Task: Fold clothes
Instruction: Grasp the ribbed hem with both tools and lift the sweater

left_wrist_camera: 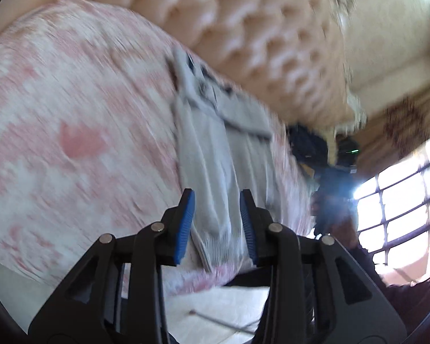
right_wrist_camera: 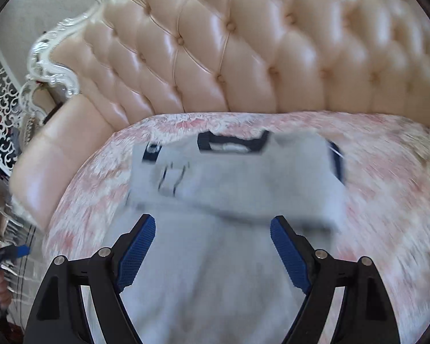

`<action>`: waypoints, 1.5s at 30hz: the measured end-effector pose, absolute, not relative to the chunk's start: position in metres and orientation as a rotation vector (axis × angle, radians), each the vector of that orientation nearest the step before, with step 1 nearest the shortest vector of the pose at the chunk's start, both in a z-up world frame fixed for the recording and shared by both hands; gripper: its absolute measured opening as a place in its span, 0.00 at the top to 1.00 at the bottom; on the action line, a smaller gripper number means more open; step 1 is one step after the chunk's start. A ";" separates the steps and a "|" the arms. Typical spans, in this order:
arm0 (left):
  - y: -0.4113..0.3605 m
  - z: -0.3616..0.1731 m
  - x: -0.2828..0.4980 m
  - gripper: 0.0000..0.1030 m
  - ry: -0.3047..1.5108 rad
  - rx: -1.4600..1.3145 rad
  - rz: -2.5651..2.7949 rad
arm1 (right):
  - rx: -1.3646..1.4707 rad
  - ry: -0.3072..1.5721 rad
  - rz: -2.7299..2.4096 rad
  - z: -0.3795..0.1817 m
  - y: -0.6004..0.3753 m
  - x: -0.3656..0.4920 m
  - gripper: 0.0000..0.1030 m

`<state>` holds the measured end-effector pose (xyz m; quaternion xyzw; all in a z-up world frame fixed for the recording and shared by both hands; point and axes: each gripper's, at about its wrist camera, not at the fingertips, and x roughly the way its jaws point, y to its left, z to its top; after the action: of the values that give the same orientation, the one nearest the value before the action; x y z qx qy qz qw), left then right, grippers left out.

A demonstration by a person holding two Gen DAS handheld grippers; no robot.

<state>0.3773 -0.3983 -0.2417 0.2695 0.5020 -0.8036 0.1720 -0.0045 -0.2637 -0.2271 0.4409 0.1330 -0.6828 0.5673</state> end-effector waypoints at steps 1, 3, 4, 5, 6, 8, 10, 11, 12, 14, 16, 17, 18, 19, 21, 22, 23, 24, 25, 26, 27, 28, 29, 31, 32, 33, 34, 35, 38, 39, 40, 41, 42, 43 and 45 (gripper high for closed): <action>-0.385 -0.246 0.369 0.65 1.397 0.812 -2.292 | 1.034 0.308 -1.608 -0.225 -0.241 -0.001 0.19; -0.361 -0.250 0.357 0.65 1.308 0.904 -2.299 | 1.076 0.299 -1.598 -0.229 -0.190 0.010 0.19; -0.344 -0.249 0.351 0.65 1.187 0.966 -2.300 | 1.089 0.304 -1.601 -0.230 -0.170 0.017 0.19; -0.332 -0.249 0.347 0.65 1.135 1.002 -2.314 | 1.083 0.331 -1.621 -0.230 -0.153 0.024 0.19; -0.321 -0.249 0.343 0.65 1.085 1.037 -2.327 | 1.050 0.391 -1.646 -0.229 -0.134 0.035 0.19; -0.300 -0.248 0.337 0.65 0.963 1.093 -2.336 | 1.043 0.464 -1.641 -0.231 -0.109 0.048 0.19; -0.274 -0.243 0.329 0.65 0.695 1.141 -2.326 | 1.093 0.481 -1.615 -0.238 -0.092 0.056 0.19; -0.264 -0.240 0.327 0.65 0.587 1.166 -2.336 | 1.091 0.509 -1.622 -0.240 -0.085 0.061 0.19; -0.255 -0.238 0.325 0.64 0.481 1.189 -2.343 | 1.018 0.593 -1.660 -0.241 -0.078 0.072 0.19; -0.235 -0.233 0.320 0.58 0.247 1.243 -2.345 | 0.840 0.781 -1.687 -0.241 -0.073 0.091 0.19; -0.219 -0.232 0.316 0.49 -0.033 1.305 -2.334 | 0.686 0.923 -1.643 -0.243 -0.073 0.108 0.19; -0.211 -0.235 0.314 0.47 -0.173 1.331 -2.334 | 0.607 0.992 -1.617 -0.244 -0.073 0.116 0.19; -0.203 -0.241 0.311 0.47 -0.287 1.357 -2.335 | 0.529 1.058 -1.589 -0.245 -0.073 0.125 0.19; -0.195 -0.246 0.308 0.47 -0.401 1.381 -2.332 | 0.464 1.119 -1.553 -0.248 -0.075 0.133 0.19; -0.189 -0.260 0.304 0.47 -0.559 1.418 -2.308 | 0.364 1.205 -1.479 -0.256 -0.079 0.145 0.19; -0.186 -0.266 0.301 0.47 -0.638 1.435 -2.293 | 0.329 1.225 -1.449 -0.260 -0.081 0.149 0.19; -0.185 -0.271 0.299 0.50 -0.716 1.431 -2.270 | 0.311 1.231 -1.423 -0.262 -0.083 0.151 0.19; -0.186 -0.276 0.298 0.54 -0.782 1.432 -2.249 | 0.302 1.235 -1.406 -0.265 -0.083 0.153 0.19; -0.187 -0.281 0.297 0.54 -0.847 1.434 -2.227 | 0.294 1.242 -1.399 -0.267 -0.085 0.153 0.19; -0.188 -0.286 0.296 0.54 -0.912 1.434 -2.203 | 0.289 1.248 -1.396 -0.269 -0.086 0.153 0.19; -0.190 -0.291 0.295 0.54 -0.969 1.449 -2.182 | 0.284 1.253 -1.394 -0.270 -0.088 0.152 0.19; -0.189 -0.298 0.295 0.54 -1.057 1.477 -2.158 | 0.286 1.254 -1.391 -0.271 -0.091 0.152 0.19; -0.186 -0.304 0.296 0.55 -1.144 1.488 -2.145 | 0.283 1.260 -1.390 -0.273 -0.091 0.152 0.19; -0.182 -0.312 0.294 0.55 -1.268 1.487 -2.137 | 0.265 1.281 -1.386 -0.276 -0.090 0.151 0.19; -0.182 -0.316 0.293 0.55 -1.316 1.488 -2.129 | 0.252 1.297 -1.379 -0.278 -0.090 0.152 0.19; -0.182 -0.319 0.293 0.55 -1.363 1.489 -2.120 | 0.227 1.323 -1.369 -0.282 -0.091 0.153 0.19; -0.184 -0.323 0.290 0.56 -1.392 1.522 -2.110 | 0.210 1.345 -1.351 -0.285 -0.091 0.154 0.19; -0.187 -0.327 0.288 0.57 -1.421 1.558 -2.099 | 0.197 1.363 -1.330 -0.288 -0.090 0.156 0.19; -0.184 -0.336 0.290 0.58 -1.615 1.552 -2.061 | 0.158 1.413 -1.274 -0.298 -0.090 0.159 0.19; -0.183 -0.337 0.290 0.58 -1.667 1.554 -2.051 | 0.143 1.429 -1.256 -0.300 -0.090 0.159 0.19; -0.183 -0.338 0.289 0.58 -1.718 1.555 -2.041 | 0.127 1.446 -1.238 -0.303 -0.089 0.160 0.19; -0.181 -0.339 0.289 0.58 -1.755 1.560 -2.032 | 0.111 1.462 -1.219 -0.306 -0.089 0.160 0.19; -0.180 -0.340 0.290 0.60 -1.792 1.564 -2.024 | 0.095 1.479 -1.197 -0.308 -0.088 0.161 0.19; -0.180 -0.340 0.288 0.65 -1.804 1.584 -2.025 | 0.081 1.487 -1.178 -0.310 -0.087 0.161 0.19; -0.180 -0.339 0.284 0.91 -1.816 1.616 -2.024 | 0.057 1.491 -1.142 -0.311 -0.088 0.161 0.19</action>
<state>0.2839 -0.1800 -0.3389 0.5110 -0.5740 -0.6398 -0.0107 0.1606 -0.0879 -0.3110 0.0247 0.6406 -0.4907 0.5901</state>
